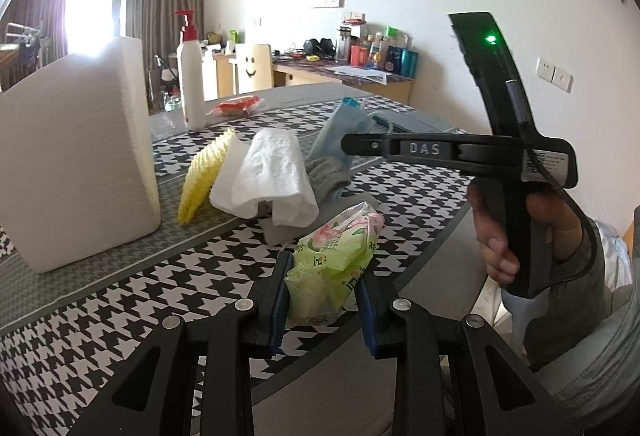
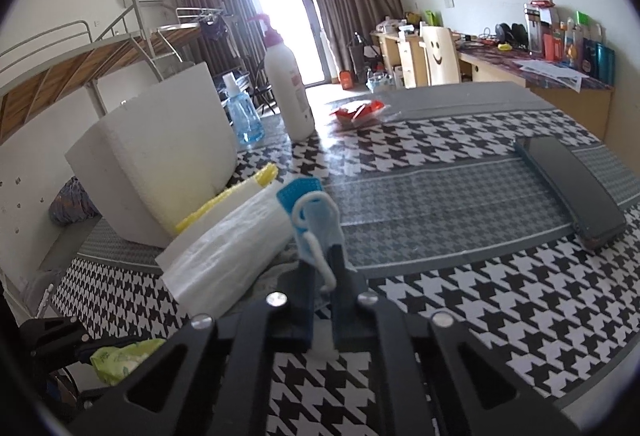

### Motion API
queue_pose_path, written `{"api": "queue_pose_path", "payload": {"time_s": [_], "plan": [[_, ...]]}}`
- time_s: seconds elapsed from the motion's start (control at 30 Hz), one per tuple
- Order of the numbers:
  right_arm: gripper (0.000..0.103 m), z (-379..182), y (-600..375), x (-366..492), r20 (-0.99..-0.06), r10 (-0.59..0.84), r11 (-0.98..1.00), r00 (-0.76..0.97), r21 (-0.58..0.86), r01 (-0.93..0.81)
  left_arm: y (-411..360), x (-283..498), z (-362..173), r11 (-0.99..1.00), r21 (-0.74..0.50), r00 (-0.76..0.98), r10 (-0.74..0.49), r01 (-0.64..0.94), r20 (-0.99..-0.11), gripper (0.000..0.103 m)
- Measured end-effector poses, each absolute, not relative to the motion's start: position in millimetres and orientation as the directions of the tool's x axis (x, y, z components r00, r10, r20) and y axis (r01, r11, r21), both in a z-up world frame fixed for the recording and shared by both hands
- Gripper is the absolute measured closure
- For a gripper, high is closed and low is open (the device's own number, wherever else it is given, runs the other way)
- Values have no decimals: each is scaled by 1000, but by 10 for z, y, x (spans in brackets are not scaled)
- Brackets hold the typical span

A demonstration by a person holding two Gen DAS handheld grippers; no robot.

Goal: Organize soft objects
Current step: 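Grasp and lift the blue face mask with the right tool while the left tool lifts the packet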

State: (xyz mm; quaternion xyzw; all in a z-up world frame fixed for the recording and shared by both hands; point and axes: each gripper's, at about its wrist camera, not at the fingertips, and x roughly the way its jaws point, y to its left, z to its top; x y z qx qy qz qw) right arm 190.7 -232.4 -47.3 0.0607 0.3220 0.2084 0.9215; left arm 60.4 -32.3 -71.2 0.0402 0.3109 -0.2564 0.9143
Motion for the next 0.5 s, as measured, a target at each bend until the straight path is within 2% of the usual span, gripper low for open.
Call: {"api": "queue_pose_path", "payload": {"time_s": [0.5], "plan": [[96,52,-2399,1656,-462,347,938,816,174,-301,-67,513,-464,909,-71,752,-381,410,-538,71]]}}
